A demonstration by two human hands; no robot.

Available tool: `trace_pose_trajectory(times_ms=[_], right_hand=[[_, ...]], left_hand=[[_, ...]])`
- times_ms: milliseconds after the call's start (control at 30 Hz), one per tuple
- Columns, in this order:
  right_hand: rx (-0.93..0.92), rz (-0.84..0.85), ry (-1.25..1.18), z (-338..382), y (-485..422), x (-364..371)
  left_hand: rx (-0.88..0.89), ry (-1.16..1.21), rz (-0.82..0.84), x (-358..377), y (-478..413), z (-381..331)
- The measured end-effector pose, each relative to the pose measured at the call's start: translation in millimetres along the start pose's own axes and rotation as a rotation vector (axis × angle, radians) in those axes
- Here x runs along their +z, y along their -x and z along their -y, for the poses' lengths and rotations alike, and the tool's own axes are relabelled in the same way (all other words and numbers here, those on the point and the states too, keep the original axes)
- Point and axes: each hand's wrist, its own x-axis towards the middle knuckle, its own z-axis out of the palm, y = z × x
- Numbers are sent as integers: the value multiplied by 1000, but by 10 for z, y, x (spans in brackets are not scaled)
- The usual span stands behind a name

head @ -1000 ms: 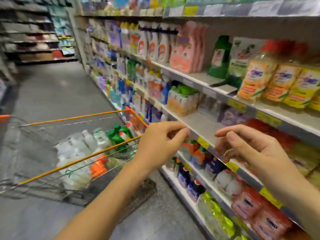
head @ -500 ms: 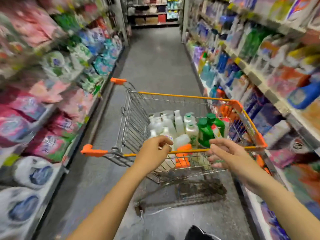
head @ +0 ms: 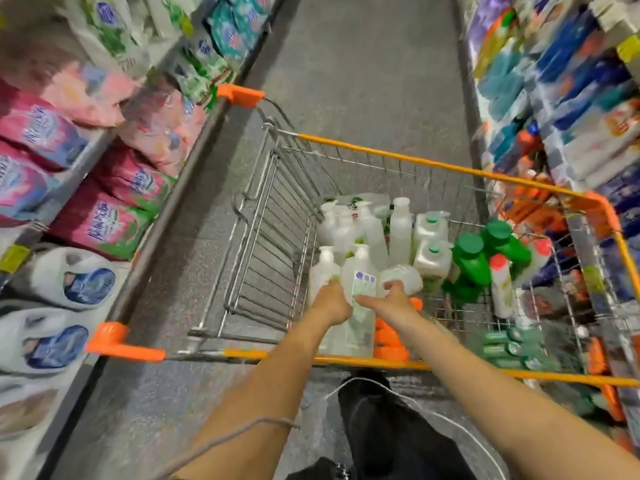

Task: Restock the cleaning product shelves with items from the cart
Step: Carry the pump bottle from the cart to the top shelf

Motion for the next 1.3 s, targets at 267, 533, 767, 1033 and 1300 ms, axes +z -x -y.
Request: trace_pose_trajectory(times_ms=[267,533,767,1033,1300], right_hand=[[211,-118,7,-410,-727,600],[243,-71,-65,-679,-892,711],[232,156,-402,-363,-688,274],[161,514,-720,117,-351,-253],[-195,421,-333,377,-209,-419]], left_hand=[[-184,177,219,844,-1119,811],[-237,404,203,409,-613,464],[-266,1047,-170,230,-558,301],[-210,1367,439,33,-371,111],[15,1328,217,70,-250,81]])
